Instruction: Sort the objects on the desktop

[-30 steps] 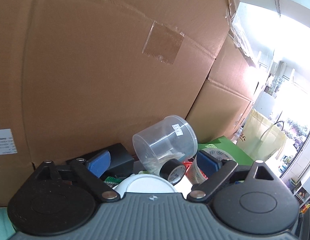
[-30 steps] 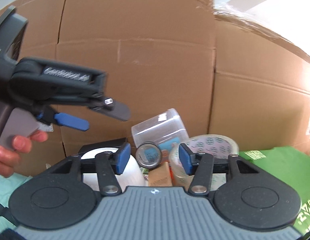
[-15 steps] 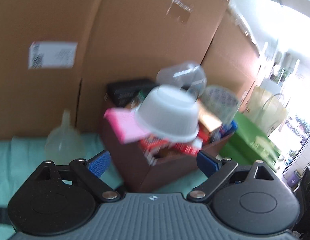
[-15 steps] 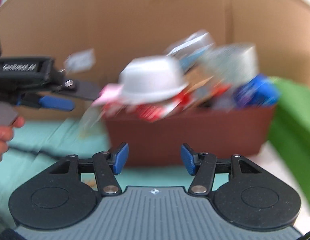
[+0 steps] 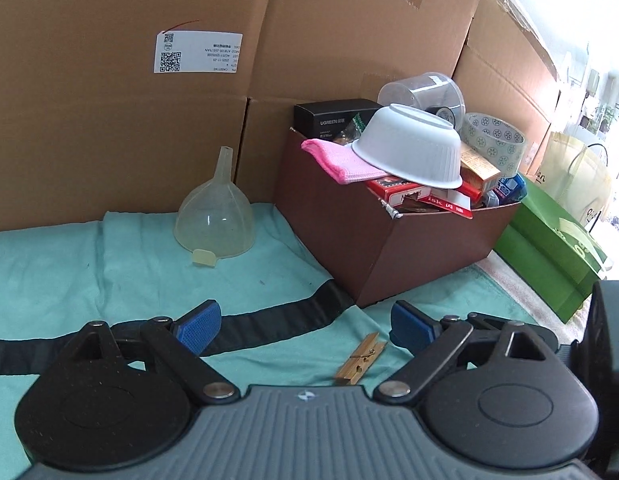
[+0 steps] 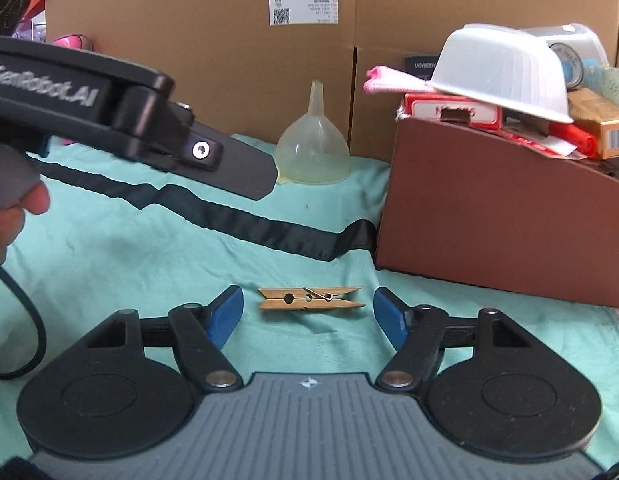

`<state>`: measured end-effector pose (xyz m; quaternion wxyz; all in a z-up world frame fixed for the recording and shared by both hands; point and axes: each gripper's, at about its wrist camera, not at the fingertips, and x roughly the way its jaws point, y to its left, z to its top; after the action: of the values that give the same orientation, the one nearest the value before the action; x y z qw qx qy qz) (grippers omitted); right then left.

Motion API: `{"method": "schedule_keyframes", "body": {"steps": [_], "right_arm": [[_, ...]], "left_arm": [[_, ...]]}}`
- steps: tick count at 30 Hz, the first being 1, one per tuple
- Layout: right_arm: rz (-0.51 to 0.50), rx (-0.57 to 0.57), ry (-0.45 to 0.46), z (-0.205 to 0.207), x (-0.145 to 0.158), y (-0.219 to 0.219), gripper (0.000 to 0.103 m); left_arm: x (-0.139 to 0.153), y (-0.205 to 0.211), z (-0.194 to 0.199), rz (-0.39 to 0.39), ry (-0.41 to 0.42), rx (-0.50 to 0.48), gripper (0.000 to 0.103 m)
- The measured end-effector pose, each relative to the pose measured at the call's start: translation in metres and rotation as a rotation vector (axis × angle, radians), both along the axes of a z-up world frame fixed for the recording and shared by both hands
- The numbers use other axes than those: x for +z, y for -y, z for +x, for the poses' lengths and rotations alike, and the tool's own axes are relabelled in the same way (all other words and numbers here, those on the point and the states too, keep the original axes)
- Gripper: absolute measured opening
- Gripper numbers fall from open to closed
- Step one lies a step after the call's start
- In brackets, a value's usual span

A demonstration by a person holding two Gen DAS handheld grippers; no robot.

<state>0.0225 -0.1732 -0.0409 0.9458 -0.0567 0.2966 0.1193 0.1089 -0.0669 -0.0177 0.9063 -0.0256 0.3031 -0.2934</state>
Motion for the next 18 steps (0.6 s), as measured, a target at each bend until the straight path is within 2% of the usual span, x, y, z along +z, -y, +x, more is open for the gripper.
{"method": "schedule_keyframes", "body": {"steps": [2, 4, 10, 13, 18], "right_arm": [[-0.002, 0.000, -0.015, 0.004, 0.000, 0.000, 0.068], [0.017, 0.002, -0.029, 0.010, -0.001, 0.003, 0.059], [0.044, -0.063, 0.023, 0.001, 0.014, 0.019, 0.059], [0.053, -0.109, 0.114, -0.010, 0.039, 0.035, 0.059], [0.006, -0.220, 0.340, -0.016, 0.092, 0.063, 0.059]], "left_arm": [[-0.001, 0.001, 0.000, -0.001, -0.007, -0.008, 0.094], [-0.001, 0.001, 0.000, -0.004, -0.008, -0.008, 0.094], [0.002, -0.004, 0.000, -0.026, -0.009, 0.010, 0.094], [0.004, -0.009, 0.000, -0.050, -0.009, 0.029, 0.094], [0.003, -0.011, 0.001, -0.061, -0.021, 0.038, 0.094]]}}
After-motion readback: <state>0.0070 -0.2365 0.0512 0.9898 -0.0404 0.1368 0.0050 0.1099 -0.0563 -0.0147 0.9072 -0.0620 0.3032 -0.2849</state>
